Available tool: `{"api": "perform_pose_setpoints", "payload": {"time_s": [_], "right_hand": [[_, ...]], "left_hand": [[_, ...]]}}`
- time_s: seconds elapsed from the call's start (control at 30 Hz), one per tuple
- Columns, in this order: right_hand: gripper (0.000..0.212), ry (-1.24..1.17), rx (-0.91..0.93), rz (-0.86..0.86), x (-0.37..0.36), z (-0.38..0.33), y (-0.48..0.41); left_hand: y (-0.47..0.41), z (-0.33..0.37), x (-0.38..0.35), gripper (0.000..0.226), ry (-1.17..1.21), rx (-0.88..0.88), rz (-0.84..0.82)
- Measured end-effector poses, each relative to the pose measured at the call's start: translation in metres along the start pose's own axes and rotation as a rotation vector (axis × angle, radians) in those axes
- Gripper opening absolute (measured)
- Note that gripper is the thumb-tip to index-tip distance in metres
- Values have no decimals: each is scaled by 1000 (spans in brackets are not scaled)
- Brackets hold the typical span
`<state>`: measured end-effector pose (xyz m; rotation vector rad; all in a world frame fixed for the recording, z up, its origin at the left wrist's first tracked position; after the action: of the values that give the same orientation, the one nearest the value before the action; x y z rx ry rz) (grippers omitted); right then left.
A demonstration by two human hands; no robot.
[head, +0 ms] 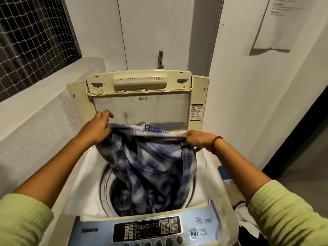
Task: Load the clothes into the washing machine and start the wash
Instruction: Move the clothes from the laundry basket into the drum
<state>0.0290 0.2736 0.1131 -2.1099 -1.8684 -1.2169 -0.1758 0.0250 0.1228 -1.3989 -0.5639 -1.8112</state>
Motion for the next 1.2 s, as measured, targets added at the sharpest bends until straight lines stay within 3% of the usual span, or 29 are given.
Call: {"api": "perform_pose_setpoints", "payload": {"time_s": [0.07, 0.13, 0.2, 0.23, 0.27, 0.33, 0.37, 0.43, 0.47, 0.53, 0.57, 0.63, 0.67, 0.73, 0.8, 0.87, 0.9, 1.0, 1.07, 1.13, 1.2], "right_hand": [[33, 322, -121, -67, 1, 9, 1], [69, 498, -14, 45, -6, 5, -5], [104, 250, 290, 56, -24, -12, -7], [108, 23, 414, 26, -34, -24, -6], [103, -175, 514, 18, -43, -34, -6], [80, -410, 646, 112, -53, -44, -14], [64, -478, 686, 159, -54, -47, -18], [36, -577, 671, 210, -49, -48, -21], [24, -646, 625, 216, -46, -46, -22], [16, -799, 516, 145, -41, -40, -22], [15, -870, 470, 56, -41, -38, -23], [19, -941, 389, -183, -47, -39, -24], [20, -911, 360, -300, -50, -41, -22], [18, -690, 327, -498, -52, -41, -22], [23, -288, 286, -541, -47, -26, -35], [37, 70, 199, -336, -37, -6, -59], [44, 140, 176, -144, -31, 1, -71], [44, -112, 216, 437, -16, -4, -83], [44, -247, 353, 704, -6, -17, -79], [52, -285, 565, 860, -5, -25, -69], [60, -219, 666, 869, -22, -19, -59]], "left_hand": [[1, 7, 3, 17, 192, 44, 127], [4, 25, 6, 5, 382, 37, 150], [8, 55, 3, 18, 497, -66, 1], [12, 72, 1, 17, 541, -132, -86], [19, 90, -1, 13, 564, -187, -130], [26, 113, 1, 16, 555, -248, -11], [30, 116, 4, 26, 545, -273, 79], [35, 107, 2, 69, 517, -340, 162], [37, 92, -11, 96, 523, -295, 94], [41, 63, -58, 130, 594, -96, -218], [46, 50, -91, 124, 714, -9, -378], [59, 37, -148, 56, 927, 206, -562], [62, 32, -167, 34, 918, 237, -597], [54, 16, -182, 14, 718, 227, -595], [33, -13, -175, 10, 581, 205, -468], [9, -41, -151, 20, 406, 213, -379], [-3, -53, -136, 32, 354, 229, -314], [-29, -52, -85, 46, 361, 215, -26], [-30, -29, -69, 51, 429, 97, 221], [-13, -3, -74, 61, 506, 40, 383], [13, 6, -106, 62, 486, -5, 347]]}}
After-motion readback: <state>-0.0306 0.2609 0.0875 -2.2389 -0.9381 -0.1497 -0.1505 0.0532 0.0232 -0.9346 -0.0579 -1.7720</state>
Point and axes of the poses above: each hand's wrist, its own y-axis away from the middle knuckle, its own x-axis out of the back of the hand, z = x × y, the point moved 2 cm from there along -y, towards the middle knuckle, and after that the axes turned 4 degrees about -z, right-handed, at the moved point
